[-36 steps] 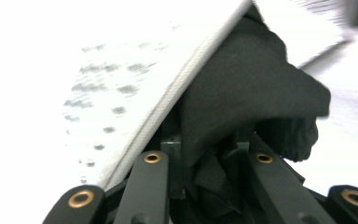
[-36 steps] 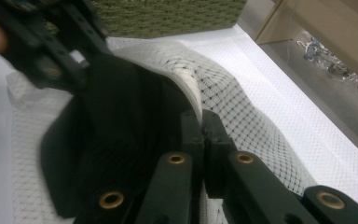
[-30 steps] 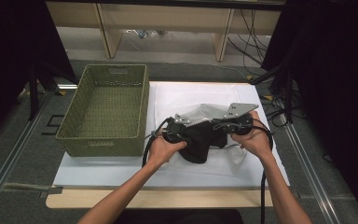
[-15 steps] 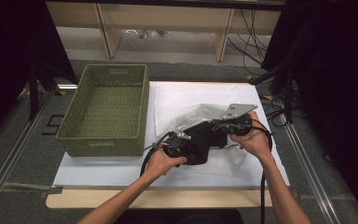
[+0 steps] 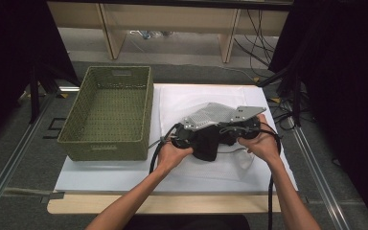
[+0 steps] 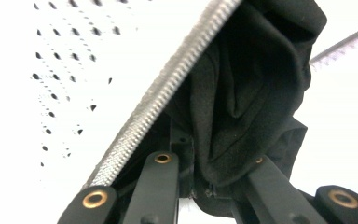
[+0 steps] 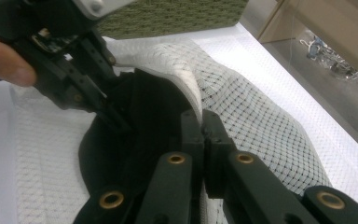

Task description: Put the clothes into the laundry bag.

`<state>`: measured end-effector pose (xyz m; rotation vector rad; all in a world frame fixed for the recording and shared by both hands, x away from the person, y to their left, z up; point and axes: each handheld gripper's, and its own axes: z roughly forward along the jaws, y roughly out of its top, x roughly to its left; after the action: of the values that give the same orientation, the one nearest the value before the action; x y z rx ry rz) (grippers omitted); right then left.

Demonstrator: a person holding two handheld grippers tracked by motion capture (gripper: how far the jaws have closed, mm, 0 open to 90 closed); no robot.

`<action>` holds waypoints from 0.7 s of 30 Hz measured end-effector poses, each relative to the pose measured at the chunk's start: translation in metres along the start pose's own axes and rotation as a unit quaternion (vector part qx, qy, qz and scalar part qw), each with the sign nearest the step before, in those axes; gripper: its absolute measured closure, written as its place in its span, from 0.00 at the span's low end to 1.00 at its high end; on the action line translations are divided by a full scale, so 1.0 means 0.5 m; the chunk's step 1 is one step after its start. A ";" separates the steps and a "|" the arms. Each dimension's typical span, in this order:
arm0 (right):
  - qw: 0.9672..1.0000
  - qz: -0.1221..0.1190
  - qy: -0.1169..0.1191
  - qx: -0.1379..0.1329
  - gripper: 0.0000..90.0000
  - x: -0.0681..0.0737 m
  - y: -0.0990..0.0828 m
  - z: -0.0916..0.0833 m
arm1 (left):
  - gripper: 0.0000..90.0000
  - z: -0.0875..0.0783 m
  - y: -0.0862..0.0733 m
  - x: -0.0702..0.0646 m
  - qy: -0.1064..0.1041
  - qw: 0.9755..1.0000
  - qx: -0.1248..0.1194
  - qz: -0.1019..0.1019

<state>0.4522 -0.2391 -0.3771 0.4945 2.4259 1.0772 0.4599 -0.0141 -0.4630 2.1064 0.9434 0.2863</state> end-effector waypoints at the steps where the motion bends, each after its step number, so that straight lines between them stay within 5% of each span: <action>1: 1.000 0.000 0.000 0.000 1.00 0.000 0.000 0.000 | 0.91 0.002 0.000 0.000 0.002 1.000 0.000 0.001; 6: 1.000 -0.007 0.003 0.000 1.00 0.001 0.001 0.002 | 0.87 0.006 -0.004 0.004 -0.004 1.000 0.010 -0.003; 11: 1.000 -0.004 0.002 0.001 1.00 0.000 -0.002 0.001 | 0.65 -0.018 -0.008 -0.001 -0.016 1.000 0.023 -0.006; 15: 1.000 -0.005 0.001 0.000 1.00 0.000 -0.002 0.001 | 0.57 -0.032 -0.027 -0.009 -0.018 0.999 0.032 -0.010; 17: 1.000 -0.006 0.001 0.000 1.00 0.000 -0.001 0.001 | 0.56 -0.033 -0.034 -0.004 -0.025 0.998 0.049 -0.002; 21: 1.000 -0.006 0.001 0.001 1.00 0.002 0.000 0.001 | 0.65 -0.027 -0.038 -0.002 -0.030 0.999 0.045 -0.007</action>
<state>0.4517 -0.2382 -0.3777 0.4783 2.4291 1.0723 0.4427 0.0007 -0.4682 2.1774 0.9504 0.1763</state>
